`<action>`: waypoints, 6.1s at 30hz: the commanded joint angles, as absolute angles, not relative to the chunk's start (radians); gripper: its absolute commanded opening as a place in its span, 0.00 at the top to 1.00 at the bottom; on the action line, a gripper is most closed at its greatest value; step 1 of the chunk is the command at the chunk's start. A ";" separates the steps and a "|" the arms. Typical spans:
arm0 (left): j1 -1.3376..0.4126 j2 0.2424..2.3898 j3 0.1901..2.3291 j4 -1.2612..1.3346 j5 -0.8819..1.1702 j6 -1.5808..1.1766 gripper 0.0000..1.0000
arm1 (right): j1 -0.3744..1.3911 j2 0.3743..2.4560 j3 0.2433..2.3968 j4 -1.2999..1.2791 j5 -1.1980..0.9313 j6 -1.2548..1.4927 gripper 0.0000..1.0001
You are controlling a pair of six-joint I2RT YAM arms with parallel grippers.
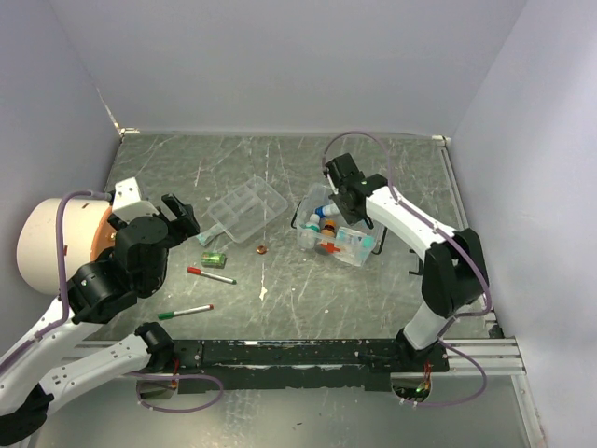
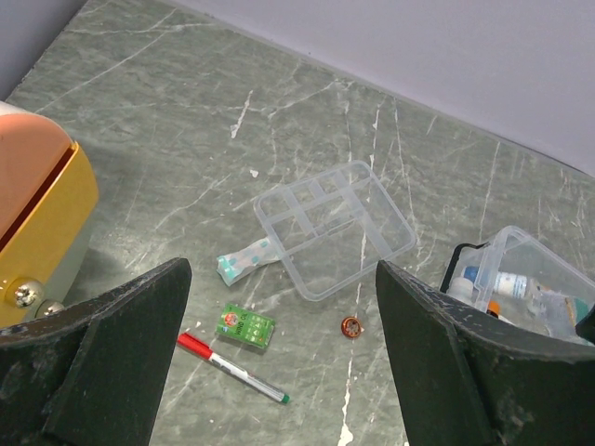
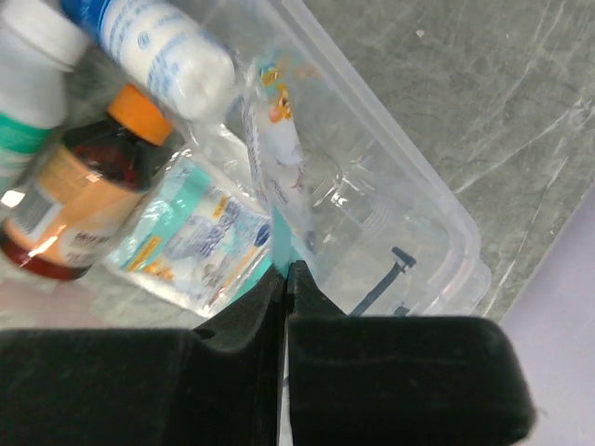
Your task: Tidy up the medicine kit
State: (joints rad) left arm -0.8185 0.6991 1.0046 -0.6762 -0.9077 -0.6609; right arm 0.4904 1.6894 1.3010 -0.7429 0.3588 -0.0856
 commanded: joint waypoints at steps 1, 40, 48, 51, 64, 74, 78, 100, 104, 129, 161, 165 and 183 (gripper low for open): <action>-0.807 0.696 0.997 -0.646 -0.891 -0.649 0.09 | 0.522 1.614 1.331 -0.804 0.292 -0.049 1.00; -0.796 0.709 0.994 -0.632 -0.867 -0.650 0.09 | 0.697 1.587 1.351 -1.070 0.357 -0.022 1.00; -0.787 0.718 0.996 -0.627 -0.851 -0.649 0.09 | 0.683 1.608 1.404 -0.948 0.351 0.045 1.00; -0.784 0.716 0.994 -0.625 -0.849 -0.647 0.09 | 0.623 1.621 1.408 -0.897 0.303 0.130 1.00; -0.785 0.700 0.994 -0.623 -0.840 -0.642 0.09 | 0.429 1.696 1.532 -0.955 -0.096 0.433 1.00; -0.783 0.678 0.999 -0.626 -0.851 -0.633 0.09 | 0.324 1.744 1.533 -1.015 -0.366 0.495 1.00; -0.782 0.668 0.997 -0.627 -0.846 -0.638 0.09 | 0.311 1.791 1.548 -1.152 -0.316 0.432 1.00; -0.769 0.662 0.994 -0.627 -0.843 -0.639 0.09 | 0.300 1.767 1.635 -1.252 0.072 0.392 0.68; -0.767 0.674 0.997 -0.629 -0.841 -0.638 0.09 | 0.300 1.715 1.648 -1.226 0.100 0.385 0.66; -0.766 1.067 1.032 -0.575 -0.326 -0.550 0.02 | 0.307 0.913 0.886 -0.859 0.487 0.739 0.41; -0.540 1.941 1.310 -0.375 -0.259 -0.581 0.53 | 0.628 1.018 1.009 -0.337 0.046 0.598 0.48; -0.550 1.969 1.329 -0.353 -0.168 -0.565 0.54 | 0.658 1.013 0.958 -0.315 0.065 0.621 0.48; -0.577 1.838 1.352 -0.445 -0.244 -0.636 0.39 | 0.730 1.016 0.967 -0.364 0.199 0.631 0.48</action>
